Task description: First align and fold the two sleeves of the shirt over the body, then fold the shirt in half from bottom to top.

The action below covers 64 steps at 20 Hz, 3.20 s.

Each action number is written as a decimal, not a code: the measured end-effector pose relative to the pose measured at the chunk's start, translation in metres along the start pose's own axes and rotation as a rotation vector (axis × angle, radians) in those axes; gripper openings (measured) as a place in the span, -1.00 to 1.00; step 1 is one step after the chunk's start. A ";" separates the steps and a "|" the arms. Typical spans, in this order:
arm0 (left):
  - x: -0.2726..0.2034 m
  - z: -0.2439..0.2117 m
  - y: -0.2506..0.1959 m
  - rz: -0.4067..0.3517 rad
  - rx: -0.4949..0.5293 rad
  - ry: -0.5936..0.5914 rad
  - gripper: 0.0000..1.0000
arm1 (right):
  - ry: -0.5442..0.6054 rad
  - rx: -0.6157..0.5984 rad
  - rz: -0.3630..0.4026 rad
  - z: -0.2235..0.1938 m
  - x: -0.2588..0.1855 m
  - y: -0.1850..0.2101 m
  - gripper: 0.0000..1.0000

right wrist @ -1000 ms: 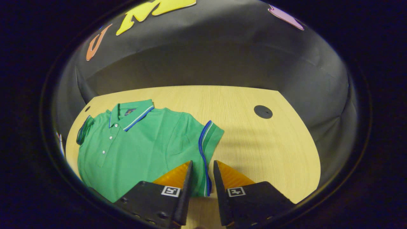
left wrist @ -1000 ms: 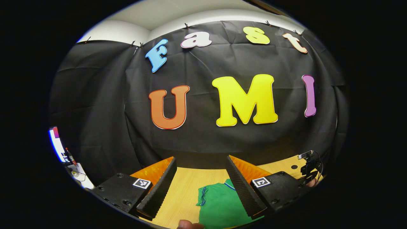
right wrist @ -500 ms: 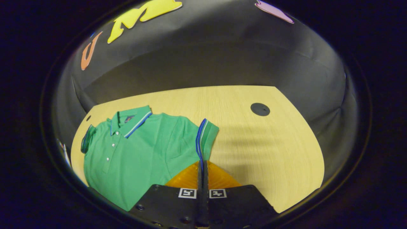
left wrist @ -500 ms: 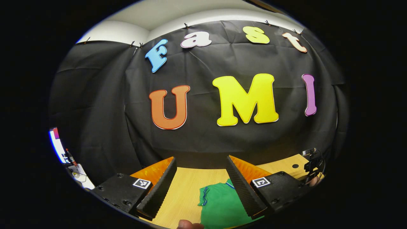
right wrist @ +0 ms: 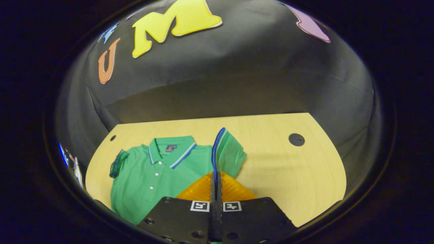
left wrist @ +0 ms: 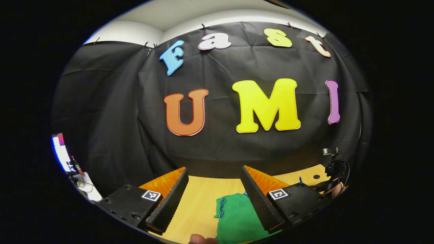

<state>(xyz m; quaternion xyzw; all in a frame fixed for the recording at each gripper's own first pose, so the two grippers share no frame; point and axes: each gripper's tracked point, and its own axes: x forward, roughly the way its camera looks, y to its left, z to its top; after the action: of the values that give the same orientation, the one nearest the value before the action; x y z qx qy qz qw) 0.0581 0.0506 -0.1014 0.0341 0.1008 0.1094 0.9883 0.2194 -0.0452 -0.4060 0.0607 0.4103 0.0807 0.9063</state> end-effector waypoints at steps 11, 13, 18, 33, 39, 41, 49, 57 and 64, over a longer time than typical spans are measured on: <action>-0.025 -0.007 0.052 0.090 -0.014 0.018 0.98 | 0.060 -0.067 0.068 -0.012 0.023 0.112 -1.00; -0.028 -0.007 0.060 0.105 -0.015 0.021 0.98 | 0.085 -0.084 0.067 -0.021 0.030 0.124 -1.00; -0.033 -0.015 0.073 0.135 -0.010 0.043 0.99 | 0.085 -0.056 0.138 -0.031 0.030 0.155 -0.66; -0.002 -0.048 0.015 -0.081 -0.022 0.056 0.98 | -0.163 -0.097 0.069 0.010 -0.128 0.139 0.92; 0.037 -0.103 -0.023 -0.207 -0.046 0.137 0.99 | -0.258 -0.091 0.020 0.017 -0.220 0.126 0.92; 0.055 -0.128 -0.029 -0.220 -0.016 0.171 0.99 | -0.284 -0.087 0.002 0.019 -0.243 0.121 0.92; 0.119 -0.240 -0.016 -0.175 0.024 0.360 1.00 | -0.319 -0.106 -0.094 0.024 -0.288 0.089 0.92; 0.156 -0.315 -0.024 -0.207 0.042 0.474 1.00 | -0.265 -0.080 -0.177 0.006 -0.291 0.063 0.92; 0.166 -0.351 -0.030 -0.226 0.043 0.540 0.80 | -0.243 -0.067 -0.204 -0.003 -0.290 0.053 0.87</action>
<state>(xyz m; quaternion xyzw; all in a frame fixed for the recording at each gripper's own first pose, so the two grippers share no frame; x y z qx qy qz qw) 0.1504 0.0739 -0.4788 0.0135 0.3655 0.0017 0.9307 0.0232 -0.0505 -0.1857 -0.0024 0.2989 -0.0061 0.9543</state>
